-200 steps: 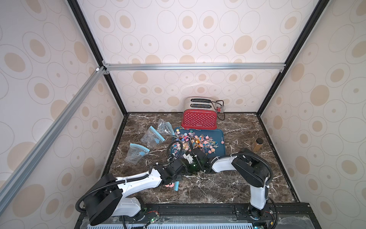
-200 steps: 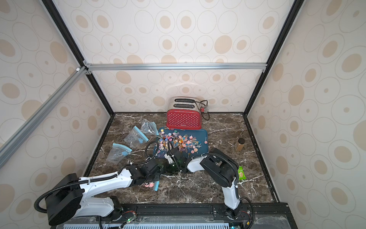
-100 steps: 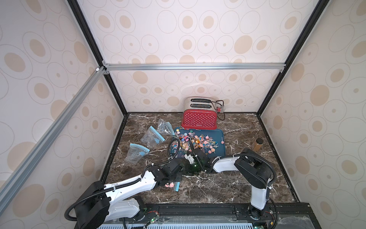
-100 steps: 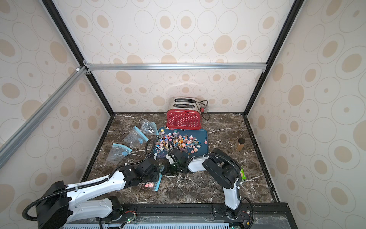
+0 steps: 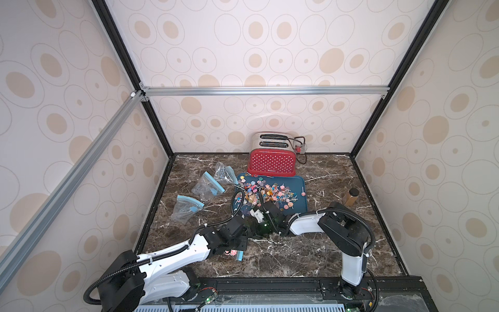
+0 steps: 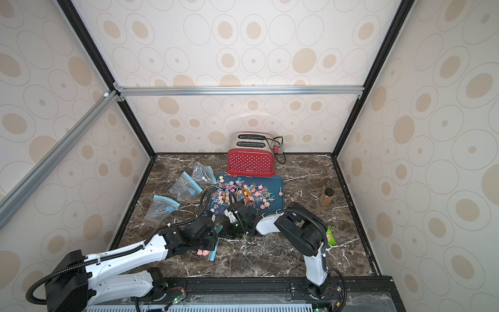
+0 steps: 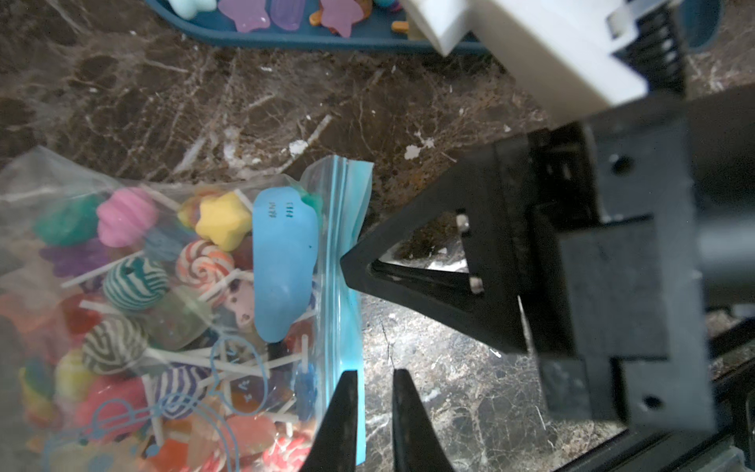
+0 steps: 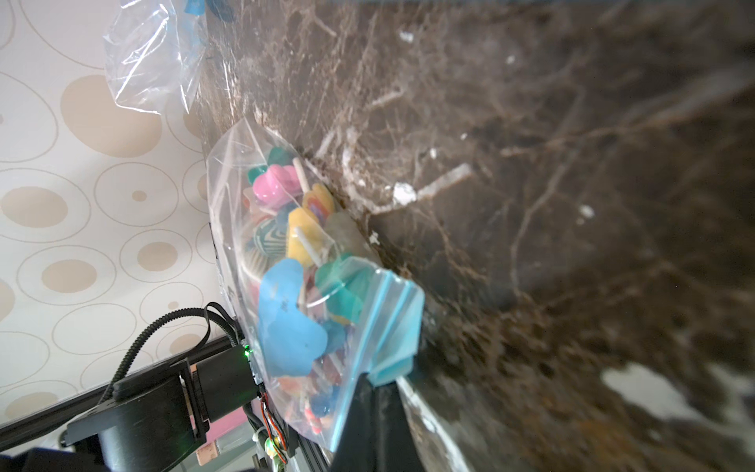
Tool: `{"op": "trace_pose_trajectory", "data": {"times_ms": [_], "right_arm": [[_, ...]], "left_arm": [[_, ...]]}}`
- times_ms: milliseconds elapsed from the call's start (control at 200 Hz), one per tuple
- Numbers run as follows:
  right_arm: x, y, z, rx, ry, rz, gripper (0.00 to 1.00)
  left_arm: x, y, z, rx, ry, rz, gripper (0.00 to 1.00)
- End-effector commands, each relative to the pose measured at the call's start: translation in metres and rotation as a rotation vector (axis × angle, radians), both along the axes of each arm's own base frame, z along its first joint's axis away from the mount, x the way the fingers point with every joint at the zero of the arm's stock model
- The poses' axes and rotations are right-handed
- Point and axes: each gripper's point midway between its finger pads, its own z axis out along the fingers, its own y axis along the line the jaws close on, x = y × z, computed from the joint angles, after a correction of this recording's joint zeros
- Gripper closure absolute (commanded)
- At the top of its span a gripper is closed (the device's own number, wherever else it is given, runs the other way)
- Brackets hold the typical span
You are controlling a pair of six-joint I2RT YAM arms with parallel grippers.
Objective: Pour candies out of the ziploc bag
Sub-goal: Open the ziploc bag at the center of the board.
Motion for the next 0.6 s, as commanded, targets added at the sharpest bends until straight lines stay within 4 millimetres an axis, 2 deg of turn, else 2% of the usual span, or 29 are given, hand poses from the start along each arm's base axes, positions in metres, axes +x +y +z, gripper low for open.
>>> {"op": "trace_pose_trajectory", "data": {"times_ms": [0,236,596], "right_arm": [[-0.002,0.012,0.006,0.04,0.006,0.017,1.0],[-0.002,0.015,0.013,0.062,-0.003,0.016,1.0],[-0.003,0.013,0.014,0.061,-0.002,0.014,1.0]], "left_arm": [[-0.007,0.001,-0.001,0.017,0.008,-0.039,0.78],[-0.005,0.001,-0.013,0.045,0.029,-0.028,0.76],[0.003,0.01,-0.027,0.124,0.026,0.025,0.84]]}}
